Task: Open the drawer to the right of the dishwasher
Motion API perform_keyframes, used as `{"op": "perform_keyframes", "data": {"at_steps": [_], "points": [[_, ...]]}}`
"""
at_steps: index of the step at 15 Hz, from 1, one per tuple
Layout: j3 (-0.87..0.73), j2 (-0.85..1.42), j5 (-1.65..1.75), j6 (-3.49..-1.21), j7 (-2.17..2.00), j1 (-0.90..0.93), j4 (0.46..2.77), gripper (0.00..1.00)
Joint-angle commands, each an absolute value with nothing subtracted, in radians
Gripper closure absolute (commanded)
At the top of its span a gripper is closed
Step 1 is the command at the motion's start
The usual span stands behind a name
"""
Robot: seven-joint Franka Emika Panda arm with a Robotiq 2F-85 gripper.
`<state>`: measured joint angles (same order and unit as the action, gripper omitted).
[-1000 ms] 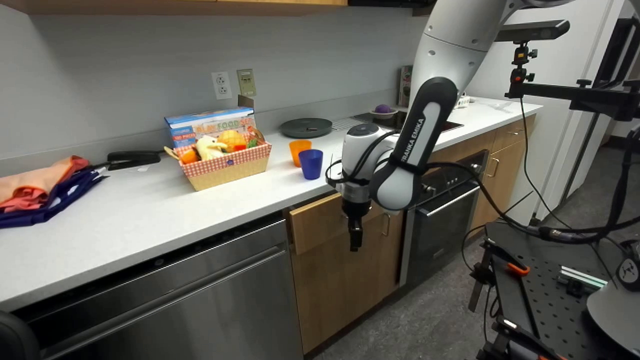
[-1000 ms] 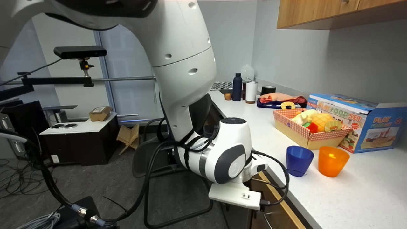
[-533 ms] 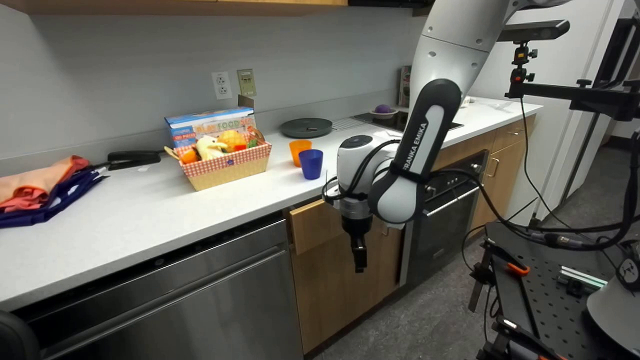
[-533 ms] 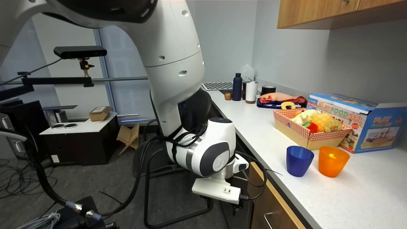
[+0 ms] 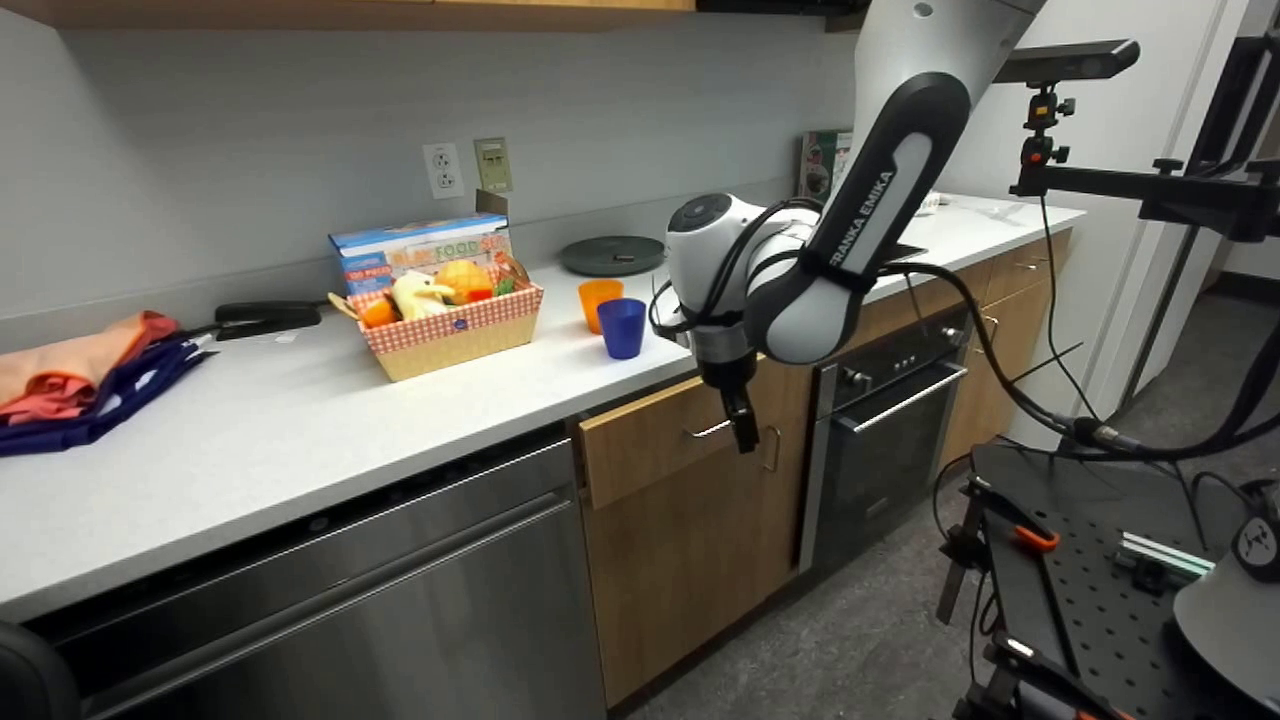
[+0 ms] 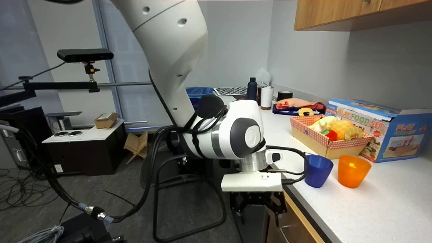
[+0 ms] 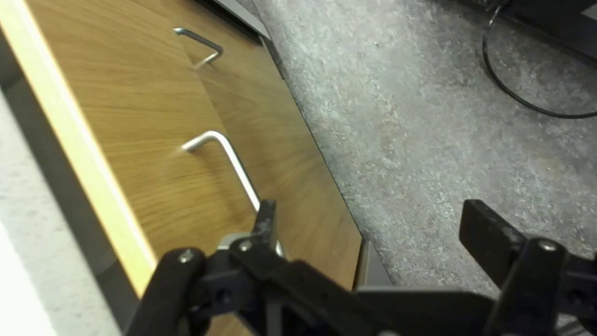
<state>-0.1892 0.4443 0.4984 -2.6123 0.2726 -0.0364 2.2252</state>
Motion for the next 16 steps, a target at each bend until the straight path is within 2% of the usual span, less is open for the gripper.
{"op": "perform_keyframes", "data": {"at_steps": [1,16], "points": [[-0.228,0.379,0.591,-2.57,0.248,-0.028,2.218,0.0],[-0.153,0.437,0.448,-2.648,0.377,-0.164,2.118,0.0]]}}
